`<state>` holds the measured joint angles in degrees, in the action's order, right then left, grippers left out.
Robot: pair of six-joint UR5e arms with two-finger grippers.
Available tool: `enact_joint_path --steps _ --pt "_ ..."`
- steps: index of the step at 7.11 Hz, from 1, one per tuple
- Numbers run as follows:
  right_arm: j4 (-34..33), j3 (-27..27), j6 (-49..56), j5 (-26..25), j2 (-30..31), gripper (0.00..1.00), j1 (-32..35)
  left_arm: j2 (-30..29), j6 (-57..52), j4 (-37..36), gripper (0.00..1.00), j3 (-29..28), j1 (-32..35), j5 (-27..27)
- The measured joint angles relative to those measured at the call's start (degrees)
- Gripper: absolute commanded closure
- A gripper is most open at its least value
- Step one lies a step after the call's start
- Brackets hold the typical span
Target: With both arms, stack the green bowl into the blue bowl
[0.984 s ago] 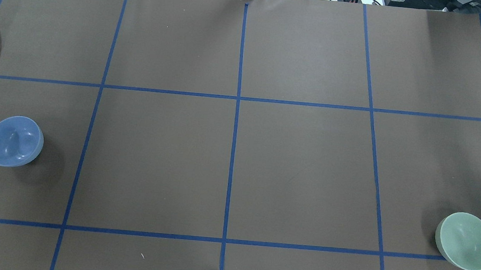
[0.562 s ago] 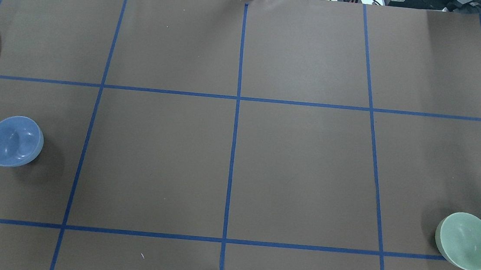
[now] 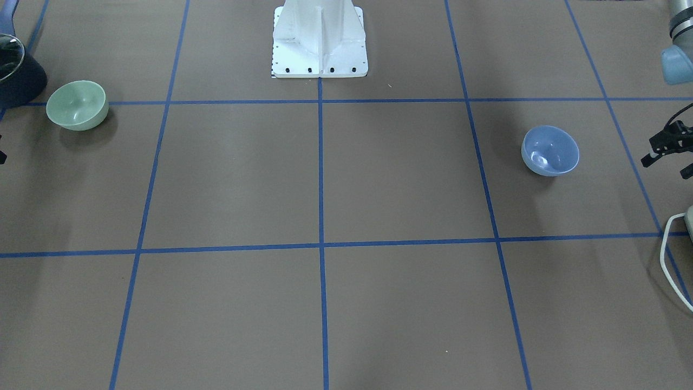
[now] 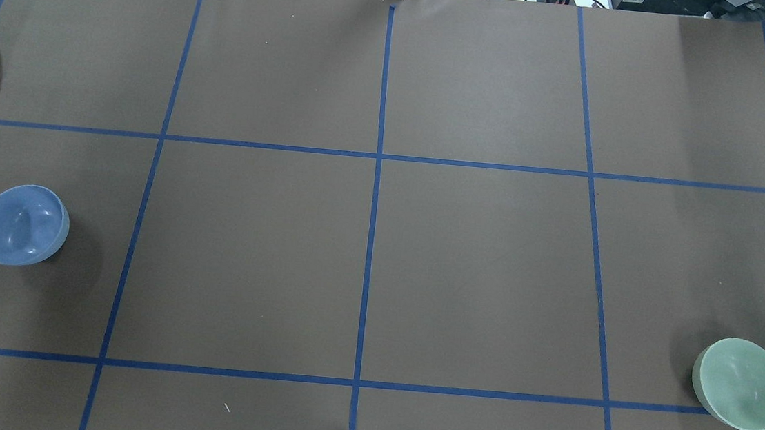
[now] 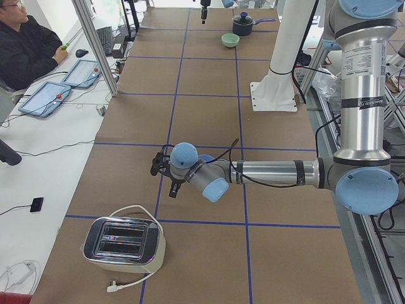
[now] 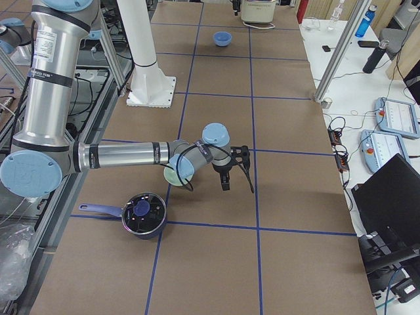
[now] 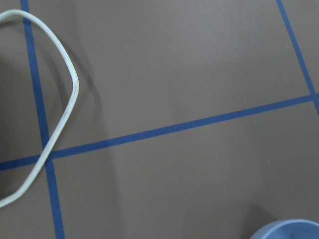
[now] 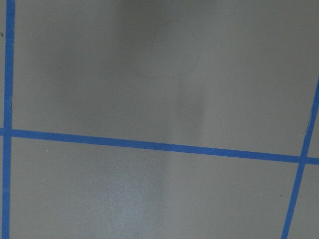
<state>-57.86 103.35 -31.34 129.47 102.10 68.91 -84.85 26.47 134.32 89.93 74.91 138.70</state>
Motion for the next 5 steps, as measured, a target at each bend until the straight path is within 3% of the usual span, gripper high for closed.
enact_joint_path --steps 5 --pt "0.2 -0.5 0.4 -0.5 0.9 0.0 -1.0 0.0 3.9 1.3 0.03 0.3 -5.1 -3.4"
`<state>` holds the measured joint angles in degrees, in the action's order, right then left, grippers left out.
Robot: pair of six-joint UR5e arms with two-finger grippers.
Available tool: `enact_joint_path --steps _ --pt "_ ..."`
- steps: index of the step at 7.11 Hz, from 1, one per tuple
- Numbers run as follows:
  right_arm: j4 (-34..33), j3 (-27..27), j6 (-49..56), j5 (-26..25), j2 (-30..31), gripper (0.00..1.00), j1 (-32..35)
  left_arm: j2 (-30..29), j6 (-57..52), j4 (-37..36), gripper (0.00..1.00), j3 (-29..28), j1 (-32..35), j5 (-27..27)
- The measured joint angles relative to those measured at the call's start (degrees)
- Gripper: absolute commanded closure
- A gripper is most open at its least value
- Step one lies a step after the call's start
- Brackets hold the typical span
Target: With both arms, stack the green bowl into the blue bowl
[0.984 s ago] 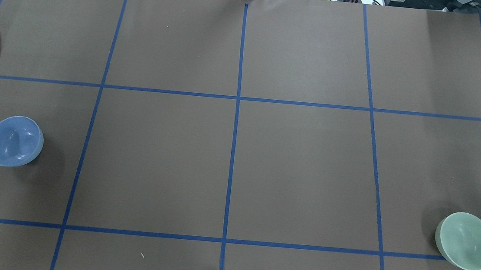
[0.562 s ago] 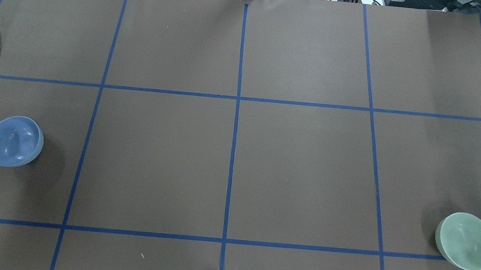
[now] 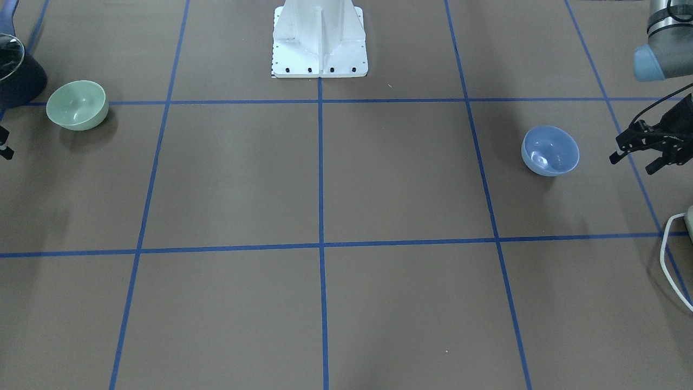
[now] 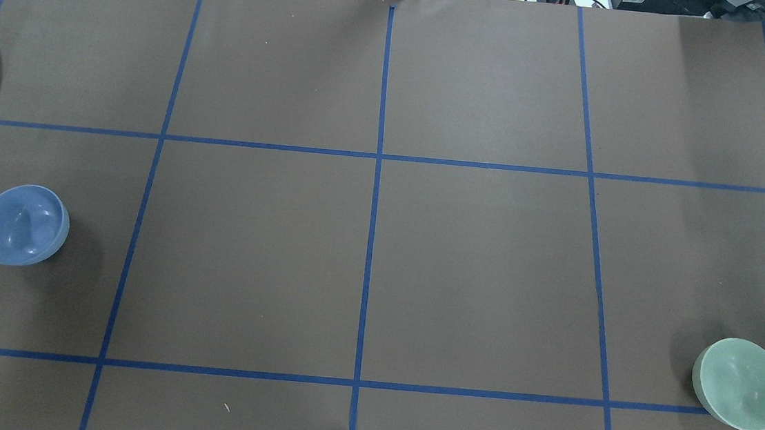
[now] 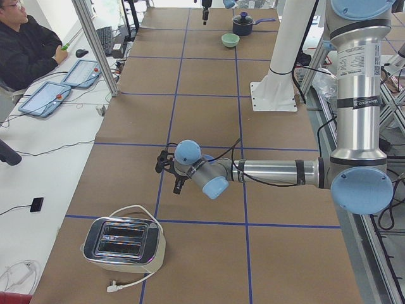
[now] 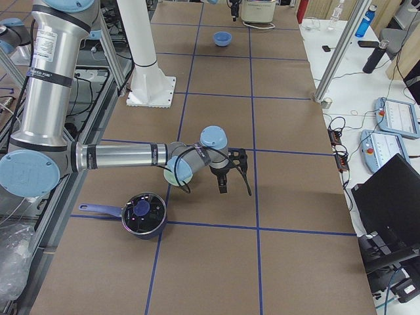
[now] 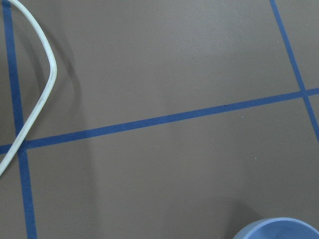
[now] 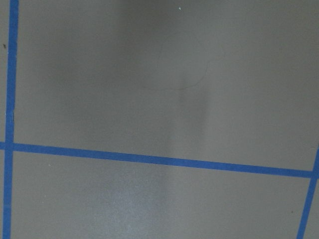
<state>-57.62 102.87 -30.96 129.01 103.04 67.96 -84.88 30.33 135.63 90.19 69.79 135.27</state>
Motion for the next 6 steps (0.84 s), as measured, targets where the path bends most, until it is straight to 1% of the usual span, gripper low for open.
enact_joint_path --steps 2,4,6 --pt "0.0 -0.2 -0.1 0.0 0.1 0.0 -0.4 0.0 2.4 0.6 0.03 0.1 -2.7 -1.0" --pt "0.0 -0.2 -0.2 0.0 -0.1 0.0 -0.5 0.0 6.0 2.2 0.03 0.1 -7.5 -3.6" --pt "0.0 -0.2 -0.2 -0.1 -0.3 0.0 -0.5 0.5 7.3 2.8 0.03 0.1 -11.0 -5.3"
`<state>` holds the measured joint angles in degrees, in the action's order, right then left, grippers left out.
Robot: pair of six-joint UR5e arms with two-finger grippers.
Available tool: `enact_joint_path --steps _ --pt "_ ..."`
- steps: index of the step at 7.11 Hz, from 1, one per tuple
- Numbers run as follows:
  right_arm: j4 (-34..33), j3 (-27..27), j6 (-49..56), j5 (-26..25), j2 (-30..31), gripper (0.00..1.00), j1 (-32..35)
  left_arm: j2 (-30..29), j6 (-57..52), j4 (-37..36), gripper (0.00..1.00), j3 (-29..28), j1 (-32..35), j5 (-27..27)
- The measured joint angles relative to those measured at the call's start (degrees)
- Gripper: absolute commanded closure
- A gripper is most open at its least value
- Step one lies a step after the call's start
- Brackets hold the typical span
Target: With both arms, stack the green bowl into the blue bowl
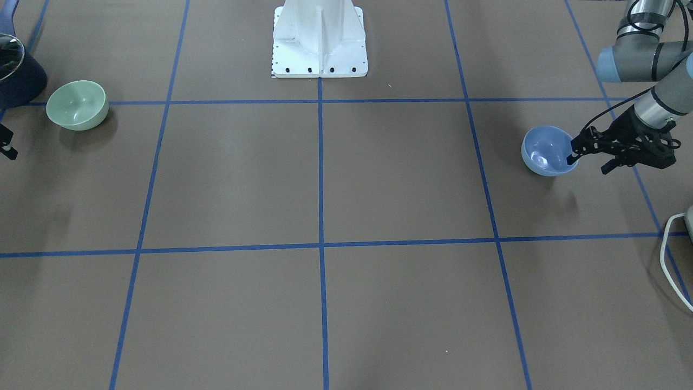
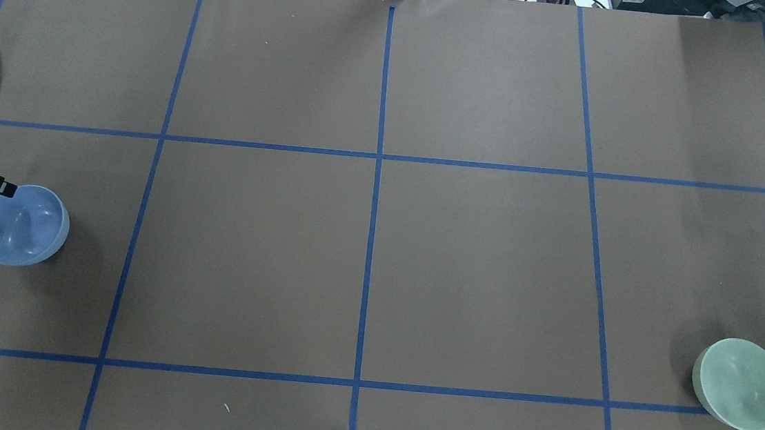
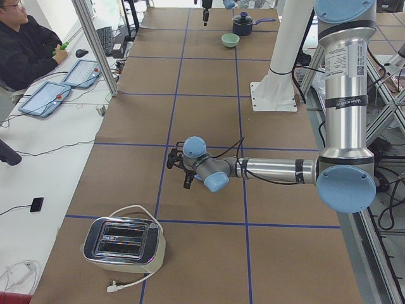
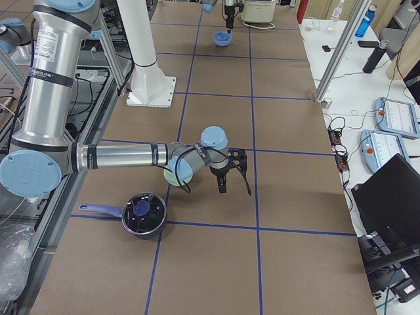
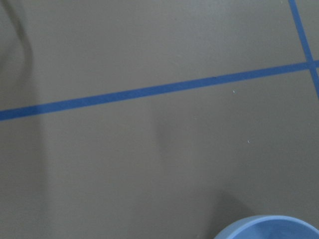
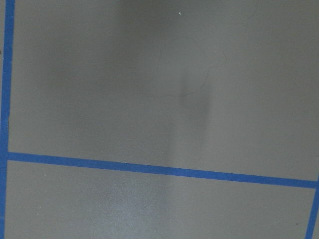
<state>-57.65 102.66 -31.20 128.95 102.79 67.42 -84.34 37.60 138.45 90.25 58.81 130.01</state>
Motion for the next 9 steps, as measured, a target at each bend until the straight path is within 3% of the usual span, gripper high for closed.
enact_joint_path --steps 1,2,5,9 --pt "0.0 0.0 0.0 0.0 -0.1 0.0 0.0 0.3 0.1 0.3 0.13 0.0 -1.0 -0.2" --pt "0.0 0.0 0.1 0.0 -0.1 0.0 0.0 0.6 0.2 0.4 0.3 0.0 -1.7 -0.2" --pt "0.0 -0.1 0.1 0.0 -0.3 0.0 0.0 0.8 0.4 0.5 0.99 -0.2 -2.4 -0.3" --pt "0.0 -0.2 0.1 -0.1 -0.5 0.0 -0.1 0.4 -0.4 0.4 1.0 -0.1 -2.5 -0.2"
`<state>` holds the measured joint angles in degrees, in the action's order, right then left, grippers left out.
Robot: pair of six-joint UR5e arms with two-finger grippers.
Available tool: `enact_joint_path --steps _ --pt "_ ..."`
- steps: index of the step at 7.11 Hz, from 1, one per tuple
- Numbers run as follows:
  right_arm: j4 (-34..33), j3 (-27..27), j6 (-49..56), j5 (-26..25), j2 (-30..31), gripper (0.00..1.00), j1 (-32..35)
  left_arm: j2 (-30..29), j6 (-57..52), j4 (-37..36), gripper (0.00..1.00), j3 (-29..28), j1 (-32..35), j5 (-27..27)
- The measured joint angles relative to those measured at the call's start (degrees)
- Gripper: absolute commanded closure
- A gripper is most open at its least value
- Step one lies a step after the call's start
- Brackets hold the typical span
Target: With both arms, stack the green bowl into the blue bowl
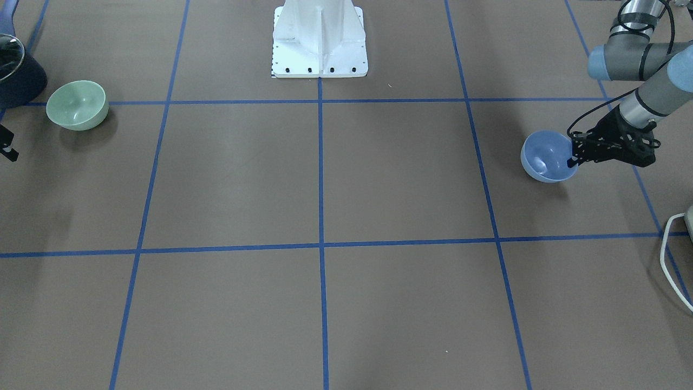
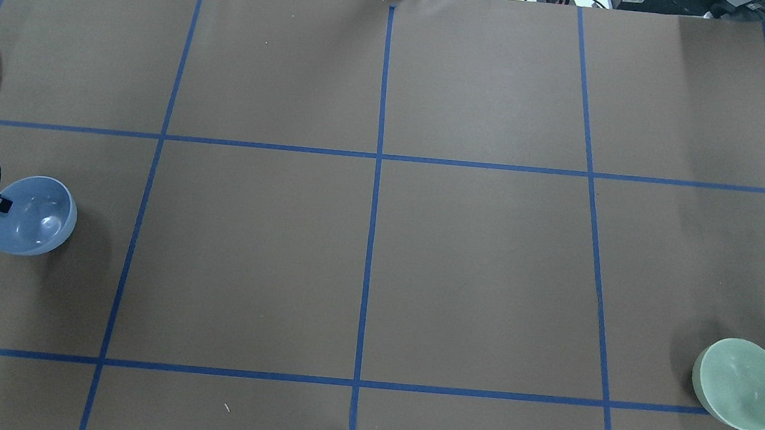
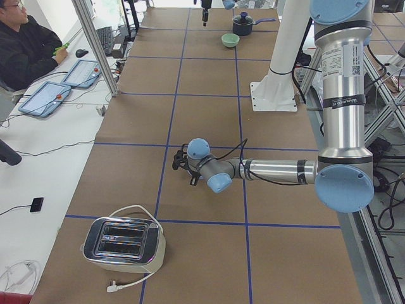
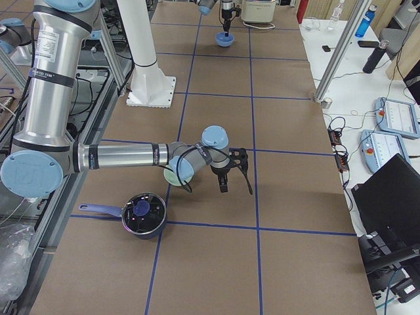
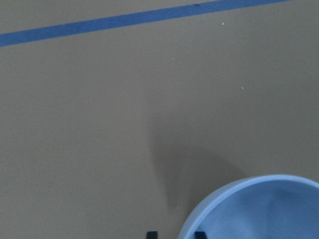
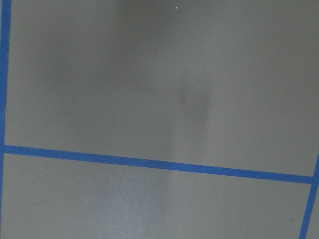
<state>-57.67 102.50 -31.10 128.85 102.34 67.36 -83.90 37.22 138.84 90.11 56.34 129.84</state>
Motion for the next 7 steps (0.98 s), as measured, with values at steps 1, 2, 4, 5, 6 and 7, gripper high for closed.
enact_joint_path --steps 1,2,4,5,6,7 --pt "0.0 0.0 0.0 0.0 0.1 0.0 -0.2 -1.2 0.1 -1.0 1.0 0.4 0.0 0.8" --pt "-0.1 -0.1 0.1 0.0 0.4 0.0 -0.9 -4.0 0.4 -4.5 1.0 0.9 0.1 2.4" --pt "0.0 -0.4 0.2 0.1 1.3 0.0 -3.2 -14.0 1.1 -19.1 1.0 3.4 0.4 4.3" --pt "0.3 -0.4 0.3 0.3 1.7 0.0 -4.4 -19.8 2.5 -26.8 1.0 4.4 0.4 4.3" --pt "1.4 -0.4 0.4 0.5 2.5 0.0 -5.5 -25.3 5.5 -32.5 1.0 4.7 0.3 4.0" --pt "3.4 -0.3 0.5 1.1 3.8 0.0 -6.5 -29.5 9.1 -35.5 1.0 4.5 -0.3 3.0"
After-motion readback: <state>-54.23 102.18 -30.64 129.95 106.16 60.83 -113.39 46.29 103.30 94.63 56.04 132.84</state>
